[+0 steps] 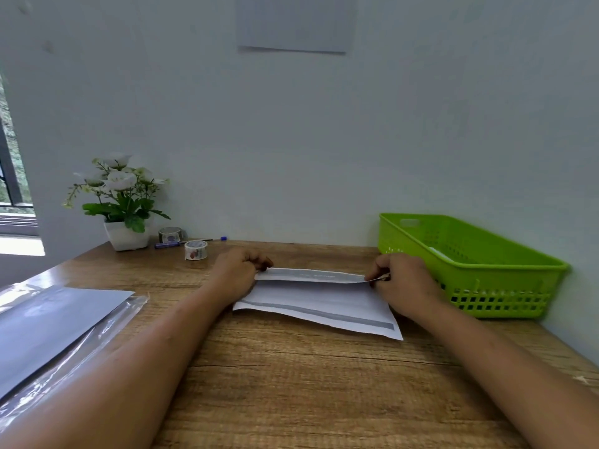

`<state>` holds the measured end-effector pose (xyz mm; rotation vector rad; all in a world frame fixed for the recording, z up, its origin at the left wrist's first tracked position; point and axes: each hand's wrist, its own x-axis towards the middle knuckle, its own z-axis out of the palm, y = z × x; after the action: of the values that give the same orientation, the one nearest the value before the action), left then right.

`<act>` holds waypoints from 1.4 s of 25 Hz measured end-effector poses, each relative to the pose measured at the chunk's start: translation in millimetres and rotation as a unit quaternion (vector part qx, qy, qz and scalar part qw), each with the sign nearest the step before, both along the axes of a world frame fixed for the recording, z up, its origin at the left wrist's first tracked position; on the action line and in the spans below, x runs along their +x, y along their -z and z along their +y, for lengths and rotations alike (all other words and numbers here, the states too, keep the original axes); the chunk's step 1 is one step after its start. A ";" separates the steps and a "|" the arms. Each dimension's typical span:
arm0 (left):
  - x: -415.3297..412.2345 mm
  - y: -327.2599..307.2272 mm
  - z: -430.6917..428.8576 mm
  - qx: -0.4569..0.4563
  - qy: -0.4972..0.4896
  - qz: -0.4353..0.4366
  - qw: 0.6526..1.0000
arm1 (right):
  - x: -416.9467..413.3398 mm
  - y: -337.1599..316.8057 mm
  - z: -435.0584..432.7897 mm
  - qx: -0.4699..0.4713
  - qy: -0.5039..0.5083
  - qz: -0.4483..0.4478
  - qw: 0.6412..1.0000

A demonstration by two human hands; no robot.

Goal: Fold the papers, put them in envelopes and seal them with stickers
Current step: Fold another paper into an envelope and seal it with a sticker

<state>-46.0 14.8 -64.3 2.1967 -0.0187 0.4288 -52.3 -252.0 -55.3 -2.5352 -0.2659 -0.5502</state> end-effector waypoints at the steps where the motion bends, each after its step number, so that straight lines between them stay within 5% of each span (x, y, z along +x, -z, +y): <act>1: -0.3 -1.1 -0.5 0.012 -0.001 0.004 1.000 | -1.9 0.0 1.1 -0.011 0.001 0.015 1.000; 8: -8.7 -3.9 -9.9 0.179 0.035 0.066 0.981 | -18.1 -11.1 6.7 -0.144 -0.005 0.089 0.986; 16: -8.3 -3.9 -7.0 0.165 0.040 0.055 0.984 | -33.6 -26.6 16.2 -0.240 -0.188 0.242 0.921; 24: -9.6 -5.5 0.7 -0.003 0.075 0.087 0.993 | -24.6 -31.8 2.2 -0.148 -0.181 0.150 0.961; 35: -13.0 -15.7 8.0 -0.097 0.160 0.164 0.969 | -7.7 -10.0 4.6 0.022 -0.028 0.019 0.999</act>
<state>-59.1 22.8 -48.6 1.9995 -0.1428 -0.1117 -60.0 -247.4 -45.3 -2.4848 -0.3056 -0.4817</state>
